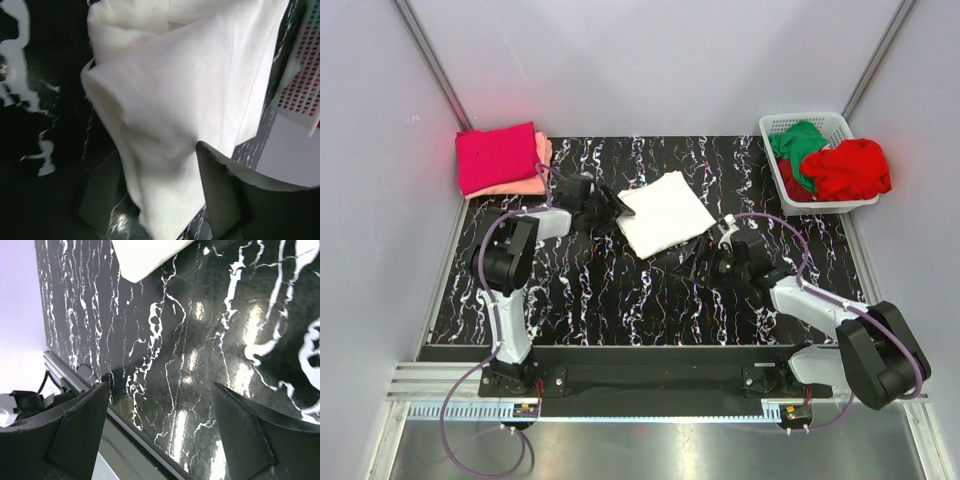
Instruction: Fold and stack the t-shirts
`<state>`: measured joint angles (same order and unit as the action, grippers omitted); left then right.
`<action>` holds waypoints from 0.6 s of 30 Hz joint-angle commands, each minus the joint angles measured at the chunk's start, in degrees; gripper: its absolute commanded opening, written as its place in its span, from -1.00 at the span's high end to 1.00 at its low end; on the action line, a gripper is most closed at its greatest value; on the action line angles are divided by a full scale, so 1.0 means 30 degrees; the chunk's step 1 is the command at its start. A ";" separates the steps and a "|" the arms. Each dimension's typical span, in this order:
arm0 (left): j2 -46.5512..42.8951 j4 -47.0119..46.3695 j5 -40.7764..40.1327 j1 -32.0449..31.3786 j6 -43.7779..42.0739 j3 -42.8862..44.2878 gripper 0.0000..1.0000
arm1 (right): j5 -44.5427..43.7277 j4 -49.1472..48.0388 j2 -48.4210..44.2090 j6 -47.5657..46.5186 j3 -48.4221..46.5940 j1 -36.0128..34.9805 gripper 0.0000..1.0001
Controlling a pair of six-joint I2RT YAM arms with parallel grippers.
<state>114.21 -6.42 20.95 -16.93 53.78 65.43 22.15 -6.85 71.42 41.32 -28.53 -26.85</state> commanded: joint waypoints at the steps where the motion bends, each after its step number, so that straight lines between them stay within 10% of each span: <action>1: 0.1565 -0.0704 -0.2554 -0.0976 0.1698 0.0630 -0.27 | 0.0964 -0.1613 0.1411 0.0172 -0.0826 0.0073 -0.78; 3: 0.2208 -0.0645 -0.3113 -0.1357 0.1994 0.1186 0.09 | 0.1433 -0.1584 0.2148 0.0084 -0.1180 0.0103 -0.77; 5: 0.2591 -0.0791 -0.3613 -0.1856 0.2112 0.1918 0.97 | 0.1667 -0.1583 0.2794 0.0055 -0.1445 0.0249 -0.76; 18: 0.1860 1.0335 -0.2149 0.2472 -0.5383 1.1172 1.00 | 0.3427 -0.2873 0.4143 0.0729 -0.1152 0.1656 -0.73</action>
<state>121.80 15.29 15.14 -14.35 46.76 91.29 30.52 -13.04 83.18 43.20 -30.70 -22.11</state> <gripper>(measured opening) 0.072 0.870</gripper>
